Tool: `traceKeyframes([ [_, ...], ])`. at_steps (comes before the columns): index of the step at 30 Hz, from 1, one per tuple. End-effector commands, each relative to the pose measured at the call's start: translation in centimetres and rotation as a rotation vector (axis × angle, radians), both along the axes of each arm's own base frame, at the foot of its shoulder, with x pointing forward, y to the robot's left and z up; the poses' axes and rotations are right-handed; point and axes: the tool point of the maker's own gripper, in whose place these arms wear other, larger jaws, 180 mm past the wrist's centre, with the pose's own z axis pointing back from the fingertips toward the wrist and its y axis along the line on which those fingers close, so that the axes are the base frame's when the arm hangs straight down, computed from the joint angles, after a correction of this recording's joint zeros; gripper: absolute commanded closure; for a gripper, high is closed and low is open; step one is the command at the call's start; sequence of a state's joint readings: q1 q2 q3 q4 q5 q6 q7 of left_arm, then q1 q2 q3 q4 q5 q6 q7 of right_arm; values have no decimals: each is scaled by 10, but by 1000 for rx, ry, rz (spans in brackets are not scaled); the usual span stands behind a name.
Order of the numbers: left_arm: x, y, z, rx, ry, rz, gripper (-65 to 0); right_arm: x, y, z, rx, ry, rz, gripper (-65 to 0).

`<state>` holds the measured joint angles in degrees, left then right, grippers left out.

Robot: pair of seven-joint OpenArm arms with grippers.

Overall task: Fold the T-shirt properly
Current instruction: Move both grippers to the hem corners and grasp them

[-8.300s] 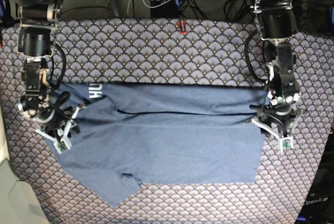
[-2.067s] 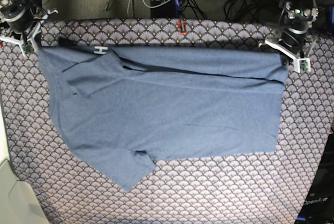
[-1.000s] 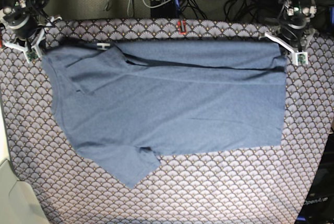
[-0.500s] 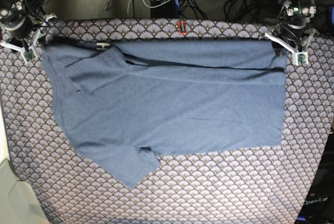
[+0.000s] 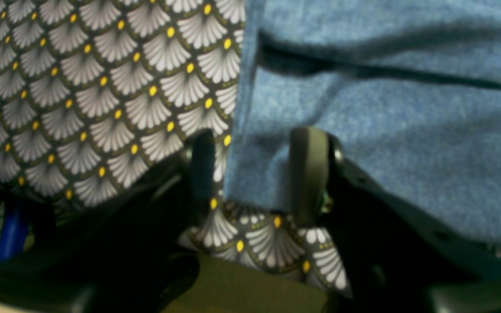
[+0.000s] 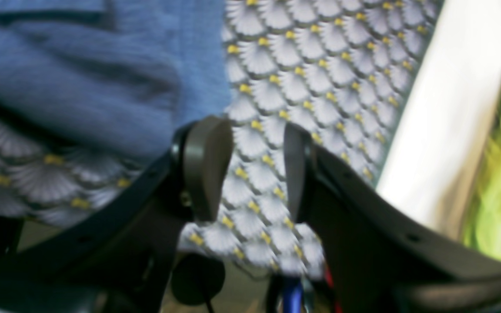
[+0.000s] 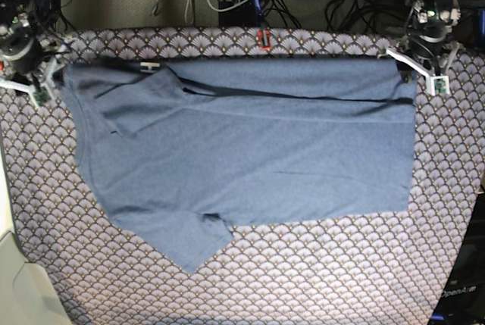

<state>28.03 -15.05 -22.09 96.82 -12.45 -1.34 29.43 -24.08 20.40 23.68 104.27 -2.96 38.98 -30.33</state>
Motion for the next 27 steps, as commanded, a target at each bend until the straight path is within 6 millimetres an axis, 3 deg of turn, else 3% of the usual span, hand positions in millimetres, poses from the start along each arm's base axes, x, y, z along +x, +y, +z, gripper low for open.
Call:
traceKeyframes([
  [1,9,11,16,24,-62,27,-281,17,6,15,-4,-58,45,-256],
  [7,42,40,55,-27,-227,149,-282,71,29,23,14,-112,132,-256],
  [11,77,43,84,-35,-336,163,-282,120,18,33,44,-165,89,-256],
  [14,110,43,102,-57,-410,167,-282,156,7,28,68,-147,65,-256],
  [19,167,36,103,-130,-438,165,-282,204,2,8,147,-81,36,-256],
  [23,210,23,97,-190,-421,151,-282,237,6,5,226,-88,30,-256],
  [27,240,9,91,-224,-392,128,-282,254,7,4,288,-93,7,-256],
])
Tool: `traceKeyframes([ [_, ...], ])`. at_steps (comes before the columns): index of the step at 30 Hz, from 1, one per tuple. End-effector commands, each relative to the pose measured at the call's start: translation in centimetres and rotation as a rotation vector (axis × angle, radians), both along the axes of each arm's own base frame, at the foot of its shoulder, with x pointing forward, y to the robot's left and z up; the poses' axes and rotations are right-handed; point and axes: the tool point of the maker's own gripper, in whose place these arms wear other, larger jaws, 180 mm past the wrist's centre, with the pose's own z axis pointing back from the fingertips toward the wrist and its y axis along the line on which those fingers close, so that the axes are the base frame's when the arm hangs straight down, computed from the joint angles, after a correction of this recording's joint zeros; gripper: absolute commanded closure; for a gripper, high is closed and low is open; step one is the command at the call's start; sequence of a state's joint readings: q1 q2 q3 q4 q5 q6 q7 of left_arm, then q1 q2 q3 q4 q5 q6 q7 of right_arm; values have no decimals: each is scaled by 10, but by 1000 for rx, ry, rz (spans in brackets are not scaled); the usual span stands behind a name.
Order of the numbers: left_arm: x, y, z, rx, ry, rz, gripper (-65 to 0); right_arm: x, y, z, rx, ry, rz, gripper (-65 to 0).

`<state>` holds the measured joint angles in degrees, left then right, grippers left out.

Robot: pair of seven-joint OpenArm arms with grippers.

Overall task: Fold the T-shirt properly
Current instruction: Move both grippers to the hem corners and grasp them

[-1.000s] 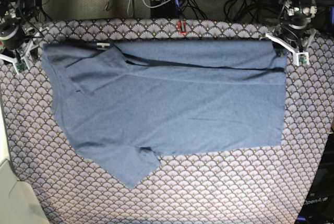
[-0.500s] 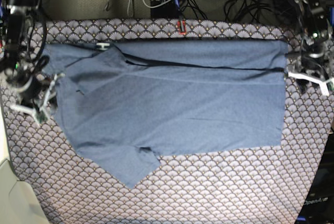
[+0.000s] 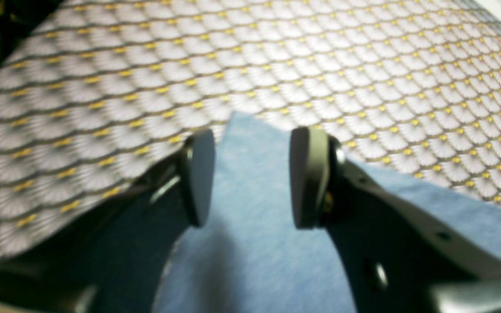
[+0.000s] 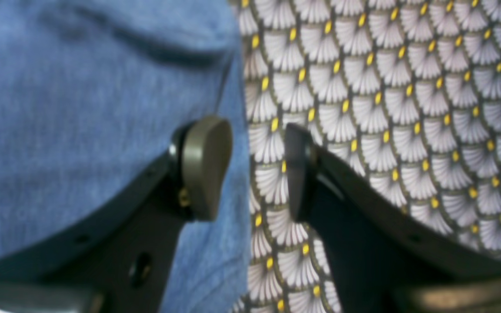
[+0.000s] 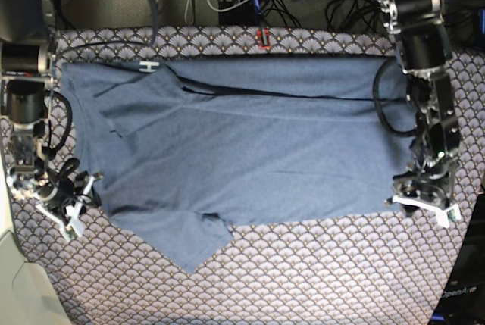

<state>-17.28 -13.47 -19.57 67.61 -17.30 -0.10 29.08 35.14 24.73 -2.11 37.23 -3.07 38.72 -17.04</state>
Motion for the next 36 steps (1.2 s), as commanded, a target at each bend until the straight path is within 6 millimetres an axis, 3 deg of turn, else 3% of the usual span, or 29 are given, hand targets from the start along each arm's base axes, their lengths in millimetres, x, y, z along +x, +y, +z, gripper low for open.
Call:
traceKeyframes([
  [1,13,6,20,16,-51,4,-282,18,-6,24,13,-70,-14,-256],
  [8,40,0,7,12,-41,-2,-282,27,2,21,83,-124,-45,-256],
  [14,41,2,-9,169,-28,-46,-282,24,2,7,127,-136,-82,-256],
  [28,25,8,-35,173,23,-38,-282,19,14,-5,165,-131,-82,-256],
  [32,22,8,-39,172,33,-38,-282,17,9,-10,171,-138,-109,-256],
  [36,16,8,-46,172,47,-40,-282,23,-19,-6,94,-202,-223,-257],
])
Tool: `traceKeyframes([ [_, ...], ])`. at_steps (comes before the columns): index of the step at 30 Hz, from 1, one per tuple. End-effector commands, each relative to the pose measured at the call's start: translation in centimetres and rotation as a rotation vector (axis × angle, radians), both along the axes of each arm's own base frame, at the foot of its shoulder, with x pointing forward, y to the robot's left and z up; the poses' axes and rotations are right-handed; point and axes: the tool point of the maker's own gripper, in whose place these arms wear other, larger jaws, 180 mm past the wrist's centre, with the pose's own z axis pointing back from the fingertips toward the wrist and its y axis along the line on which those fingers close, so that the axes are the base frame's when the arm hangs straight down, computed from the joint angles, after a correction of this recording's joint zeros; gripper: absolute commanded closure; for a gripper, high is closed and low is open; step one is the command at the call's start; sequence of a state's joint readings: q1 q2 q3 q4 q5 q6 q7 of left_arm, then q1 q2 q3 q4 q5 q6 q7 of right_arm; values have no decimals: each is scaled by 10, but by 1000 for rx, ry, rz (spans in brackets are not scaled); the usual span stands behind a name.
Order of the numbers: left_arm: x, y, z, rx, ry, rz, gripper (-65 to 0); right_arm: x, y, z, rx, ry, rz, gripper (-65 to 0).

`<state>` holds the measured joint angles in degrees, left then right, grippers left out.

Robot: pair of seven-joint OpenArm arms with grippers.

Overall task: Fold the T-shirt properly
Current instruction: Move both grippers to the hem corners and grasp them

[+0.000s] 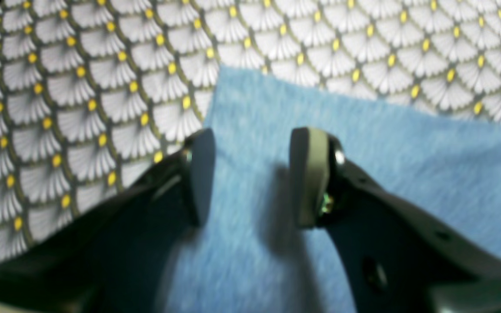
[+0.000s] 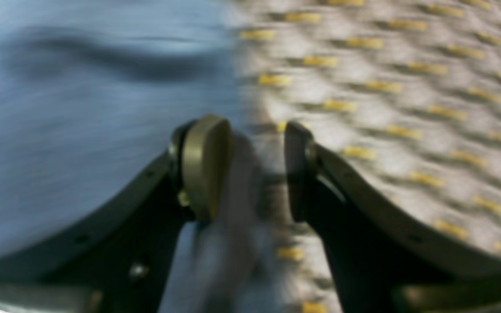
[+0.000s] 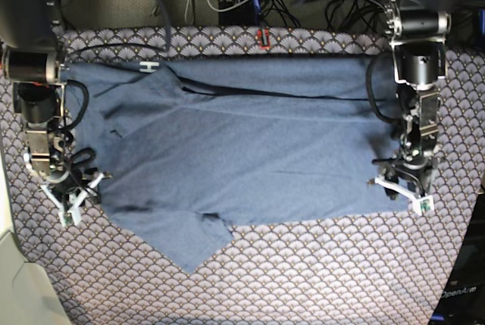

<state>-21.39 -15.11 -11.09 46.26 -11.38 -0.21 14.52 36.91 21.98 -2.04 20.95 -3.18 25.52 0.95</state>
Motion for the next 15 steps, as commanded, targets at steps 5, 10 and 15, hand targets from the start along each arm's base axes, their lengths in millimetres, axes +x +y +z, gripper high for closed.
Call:
traceKeyframes([
  [5,12,8,21,23,-57,5,-282,10,-5,16,-1,-53,-2,-257],
  [10,11,9,20,24,-56,6,-282,2,8,5,21,-30,25,-257],
  [15,11,9,20,25,-54,6,-282,-3,22,1,66,-9,89,-257],
])
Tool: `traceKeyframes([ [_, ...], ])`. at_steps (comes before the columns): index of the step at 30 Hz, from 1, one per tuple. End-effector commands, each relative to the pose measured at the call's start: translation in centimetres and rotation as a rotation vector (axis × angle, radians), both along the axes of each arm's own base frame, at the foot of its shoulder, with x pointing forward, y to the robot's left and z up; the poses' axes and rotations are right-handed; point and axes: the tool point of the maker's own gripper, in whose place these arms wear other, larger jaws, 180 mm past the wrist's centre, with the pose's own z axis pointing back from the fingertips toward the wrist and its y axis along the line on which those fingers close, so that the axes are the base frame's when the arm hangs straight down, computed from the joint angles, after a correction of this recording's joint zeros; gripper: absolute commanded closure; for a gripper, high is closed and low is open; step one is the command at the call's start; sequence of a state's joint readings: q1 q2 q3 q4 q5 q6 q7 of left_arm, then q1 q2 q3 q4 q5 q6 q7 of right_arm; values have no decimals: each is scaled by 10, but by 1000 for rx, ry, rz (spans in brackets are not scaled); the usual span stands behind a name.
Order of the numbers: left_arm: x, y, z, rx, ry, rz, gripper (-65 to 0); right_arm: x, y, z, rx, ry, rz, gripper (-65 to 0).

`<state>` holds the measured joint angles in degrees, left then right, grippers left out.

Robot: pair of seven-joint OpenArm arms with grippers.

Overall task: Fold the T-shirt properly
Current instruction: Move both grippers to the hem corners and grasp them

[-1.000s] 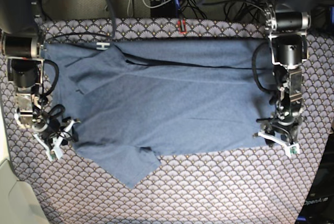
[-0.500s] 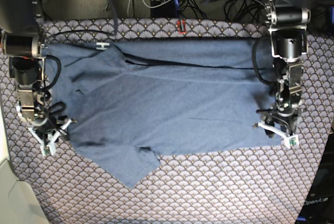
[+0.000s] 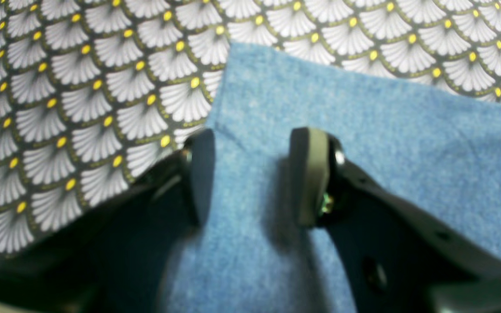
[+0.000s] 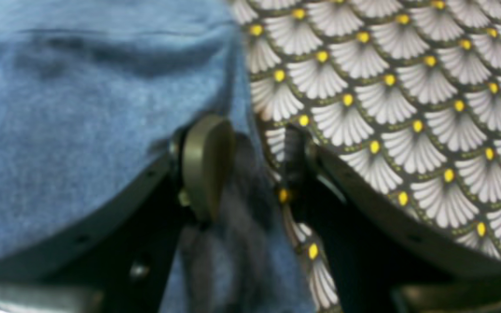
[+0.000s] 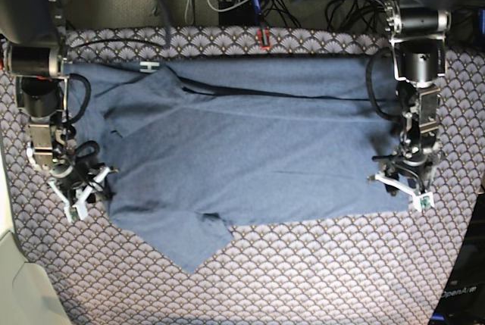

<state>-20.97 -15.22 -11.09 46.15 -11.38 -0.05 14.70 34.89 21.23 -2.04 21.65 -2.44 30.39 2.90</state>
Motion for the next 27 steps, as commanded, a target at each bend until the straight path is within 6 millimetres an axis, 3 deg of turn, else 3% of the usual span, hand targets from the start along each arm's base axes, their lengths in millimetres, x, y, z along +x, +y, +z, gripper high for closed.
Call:
traceKeyframes([
  [1,15,8,24,25,-66,2,-282,7,-2,10,-6,-11,14,-257],
  [10,16,2,22,19,-64,-7,-282,1,1,3,-14,9,32,-231],
  [17,11,5,12,9,-37,7,-282,-8,12,-10,0,32,42,0],
  [27,11,10,13,15,-38,12,-282,-8,12,-10,0,32,40,0],
])
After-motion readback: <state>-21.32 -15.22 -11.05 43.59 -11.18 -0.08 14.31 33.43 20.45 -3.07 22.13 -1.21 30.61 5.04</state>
